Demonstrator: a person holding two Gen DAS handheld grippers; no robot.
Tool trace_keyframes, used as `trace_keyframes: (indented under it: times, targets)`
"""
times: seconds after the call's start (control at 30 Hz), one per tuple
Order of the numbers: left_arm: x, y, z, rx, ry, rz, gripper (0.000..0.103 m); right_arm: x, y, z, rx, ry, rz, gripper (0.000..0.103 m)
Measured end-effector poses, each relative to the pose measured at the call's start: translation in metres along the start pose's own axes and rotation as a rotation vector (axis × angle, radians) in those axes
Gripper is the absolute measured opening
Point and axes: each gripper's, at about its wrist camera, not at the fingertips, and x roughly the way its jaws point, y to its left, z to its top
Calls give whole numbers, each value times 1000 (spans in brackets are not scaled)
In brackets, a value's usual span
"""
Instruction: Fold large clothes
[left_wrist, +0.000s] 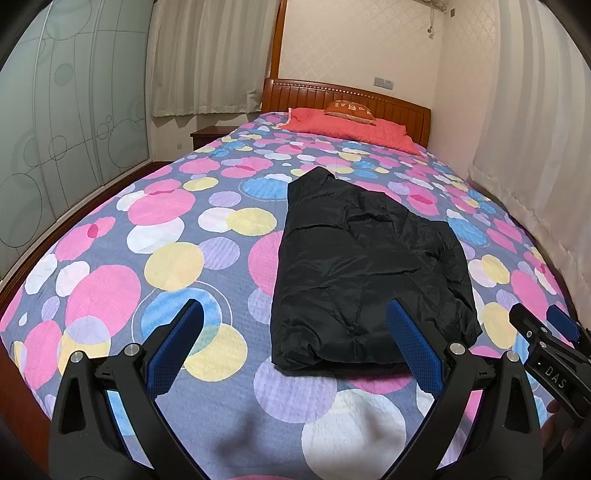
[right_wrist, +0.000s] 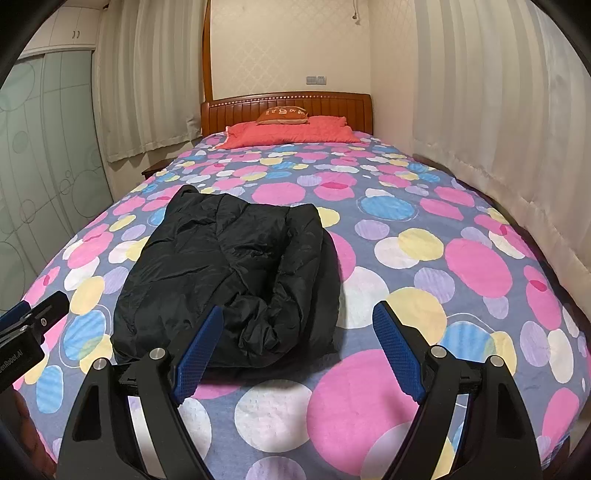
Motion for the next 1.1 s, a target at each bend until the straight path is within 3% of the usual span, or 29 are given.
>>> trace_keyframes:
  times: [1.1]
  targets:
    - [2,-1,-2,16,-1,8,99,4,8,-5,0,6,7,82]
